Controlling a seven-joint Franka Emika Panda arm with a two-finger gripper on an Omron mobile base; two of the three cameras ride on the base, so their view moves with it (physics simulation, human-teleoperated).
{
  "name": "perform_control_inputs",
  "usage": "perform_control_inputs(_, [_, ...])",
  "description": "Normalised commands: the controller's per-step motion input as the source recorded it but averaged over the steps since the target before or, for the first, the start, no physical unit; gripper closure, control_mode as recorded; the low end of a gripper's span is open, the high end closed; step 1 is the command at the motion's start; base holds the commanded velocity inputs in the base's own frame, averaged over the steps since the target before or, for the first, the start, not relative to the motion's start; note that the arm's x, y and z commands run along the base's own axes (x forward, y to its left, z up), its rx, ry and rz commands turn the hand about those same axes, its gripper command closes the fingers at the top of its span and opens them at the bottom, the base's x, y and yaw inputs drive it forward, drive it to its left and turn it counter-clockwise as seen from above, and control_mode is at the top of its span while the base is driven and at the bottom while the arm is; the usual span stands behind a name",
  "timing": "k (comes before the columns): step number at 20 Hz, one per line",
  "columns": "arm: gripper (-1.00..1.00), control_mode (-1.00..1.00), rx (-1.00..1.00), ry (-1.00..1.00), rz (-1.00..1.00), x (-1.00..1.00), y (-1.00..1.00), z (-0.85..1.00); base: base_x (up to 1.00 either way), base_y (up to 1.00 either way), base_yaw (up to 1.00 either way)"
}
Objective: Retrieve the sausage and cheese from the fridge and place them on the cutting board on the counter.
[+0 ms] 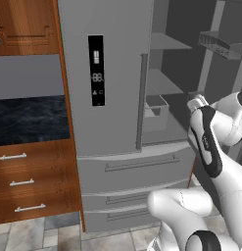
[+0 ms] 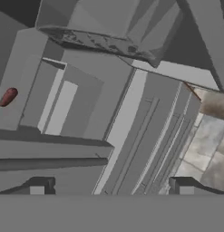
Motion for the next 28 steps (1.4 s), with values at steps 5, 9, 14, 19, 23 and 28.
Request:
perform_control_inputs(5, [-1.00, -1.00, -0.14, 0.00, 0.44, 0.06, 0.56, 0.05, 0.00, 0.00, 0.00])
perform_control_inputs(9, [-1.00, -1.00, -0.16, 0.02, 0.26, 0.20, 0.64, 0.08, 0.00, 0.00, 0.00])
perform_control_inputs(14, [-1.00, -1.00, -0.23, 0.01, 0.14, 0.38, 0.62, 0.03, 0.00, 0.00, 0.00])
perform_control_inputs(19, [-1.00, -1.00, -0.28, -0.03, 0.08, 0.53, 0.56, -0.01, 0.00, 0.00, 0.00])
perform_control_inputs(23, [-1.00, -1.00, -0.20, 0.09, 0.03, 0.62, 0.10, 0.00, 0.00, 0.00, 0.00])
perform_control_inputs(28, [-1.00, -1.00, -0.16, 0.01, 0.00, 0.54, 0.00, -0.02, 0.00, 0.00, 0.00])
